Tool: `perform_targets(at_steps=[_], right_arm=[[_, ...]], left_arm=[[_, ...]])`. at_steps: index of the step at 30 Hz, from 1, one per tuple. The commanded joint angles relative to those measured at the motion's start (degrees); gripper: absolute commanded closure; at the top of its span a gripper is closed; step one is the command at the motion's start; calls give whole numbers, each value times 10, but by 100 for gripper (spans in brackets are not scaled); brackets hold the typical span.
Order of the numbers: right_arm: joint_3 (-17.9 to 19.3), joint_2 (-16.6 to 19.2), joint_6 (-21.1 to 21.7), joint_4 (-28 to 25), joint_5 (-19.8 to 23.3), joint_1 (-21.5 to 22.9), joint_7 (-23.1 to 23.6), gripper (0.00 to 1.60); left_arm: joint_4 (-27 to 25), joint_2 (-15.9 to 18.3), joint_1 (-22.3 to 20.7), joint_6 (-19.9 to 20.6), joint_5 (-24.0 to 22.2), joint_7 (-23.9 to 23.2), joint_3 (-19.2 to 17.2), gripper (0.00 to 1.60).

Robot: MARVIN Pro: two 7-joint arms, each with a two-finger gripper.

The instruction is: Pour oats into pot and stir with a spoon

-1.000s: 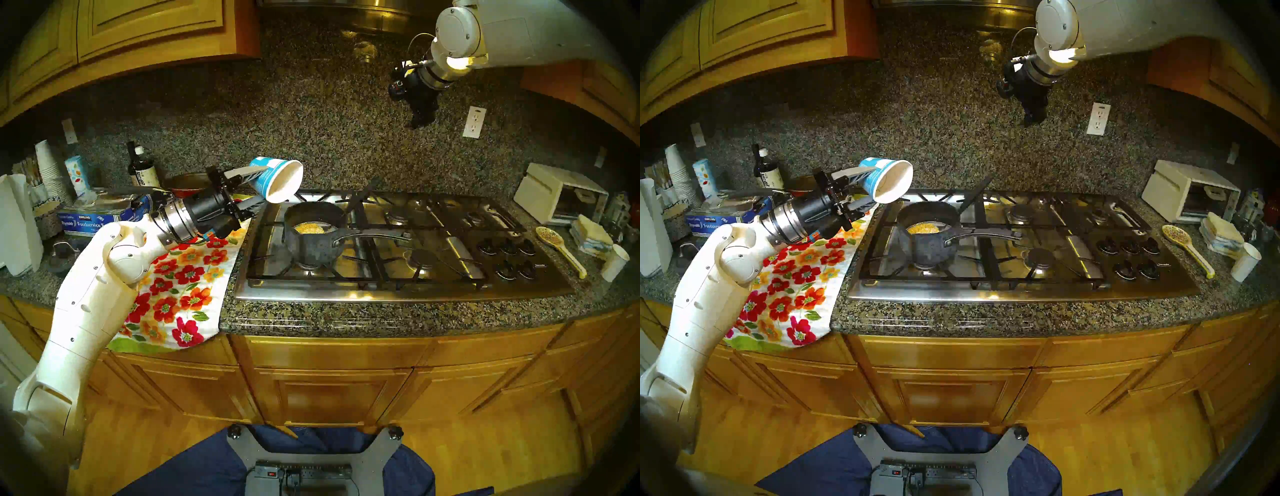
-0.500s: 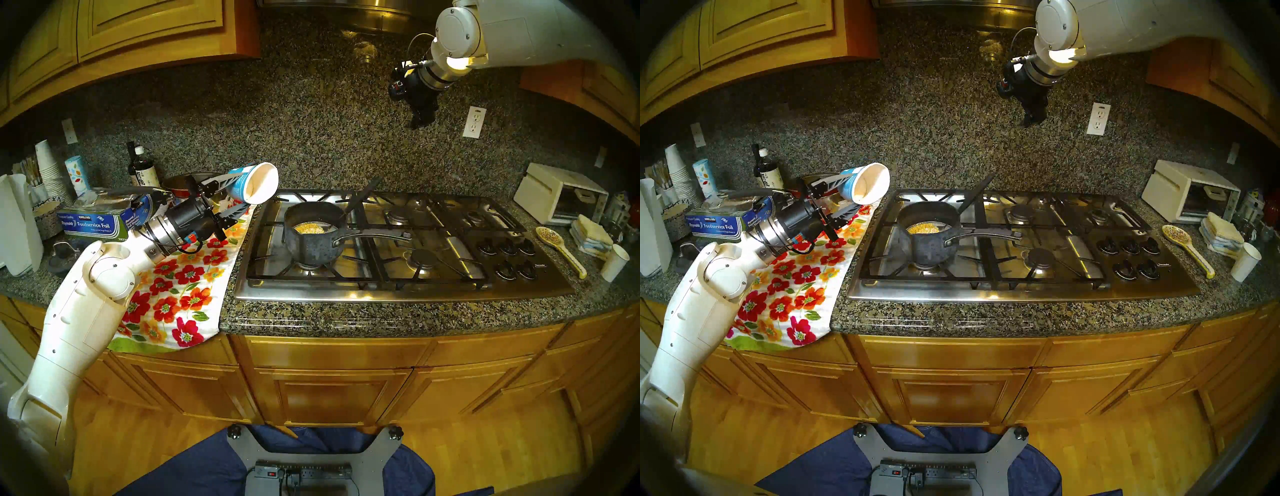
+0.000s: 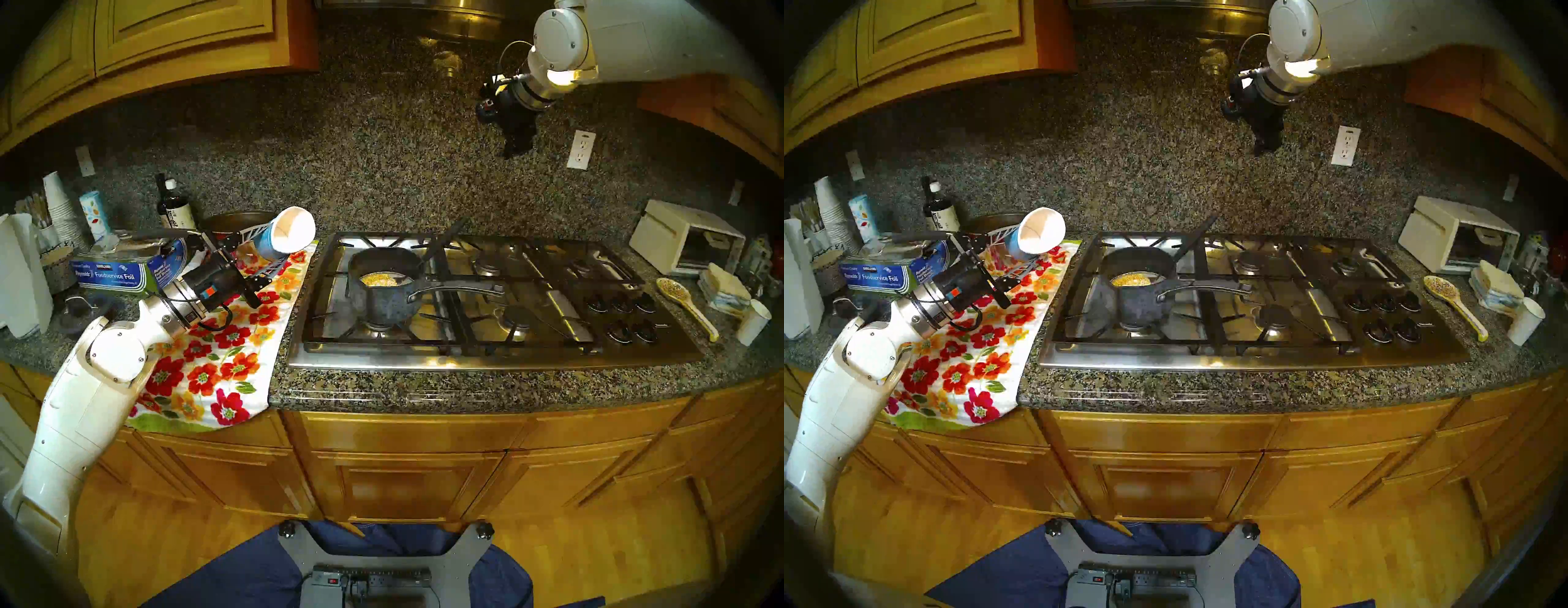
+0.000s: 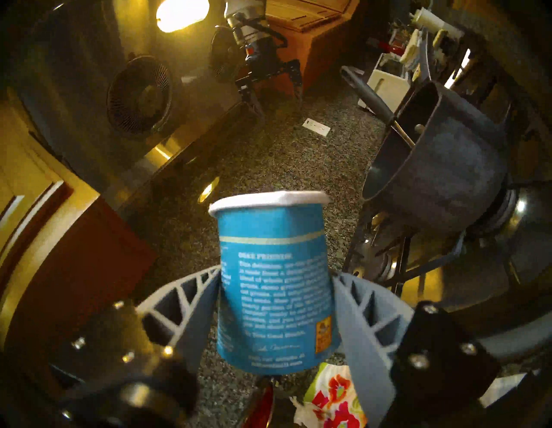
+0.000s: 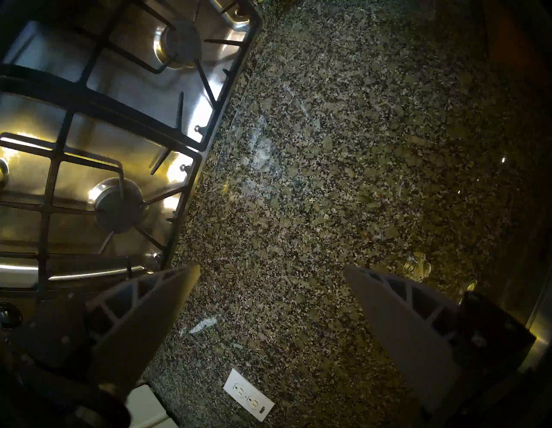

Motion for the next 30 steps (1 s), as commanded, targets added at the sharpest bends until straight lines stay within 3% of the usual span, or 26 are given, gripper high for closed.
perform_targets(at_steps=[1, 7, 13, 24, 30], right_arm=[[2, 1, 4, 17, 0, 21, -6, 0], [2, 1, 5, 18, 0, 22, -6, 0], [2, 2, 5, 19, 0, 21, -7, 0], [3, 2, 6, 19, -1, 21, -7, 0], [3, 2, 7, 19, -1, 21, -7, 0]], left_arm=[[-30, 31, 33, 36, -117, -33, -35, 85], [-40, 48, 79, 67, -220, -81, -64, 84], [-35, 49, 118, 69, -310, -120, -101, 82], [24, 34, 146, 29, -393, -184, -120, 80], [68, 14, 135, -7, -423, -208, -114, 81]])
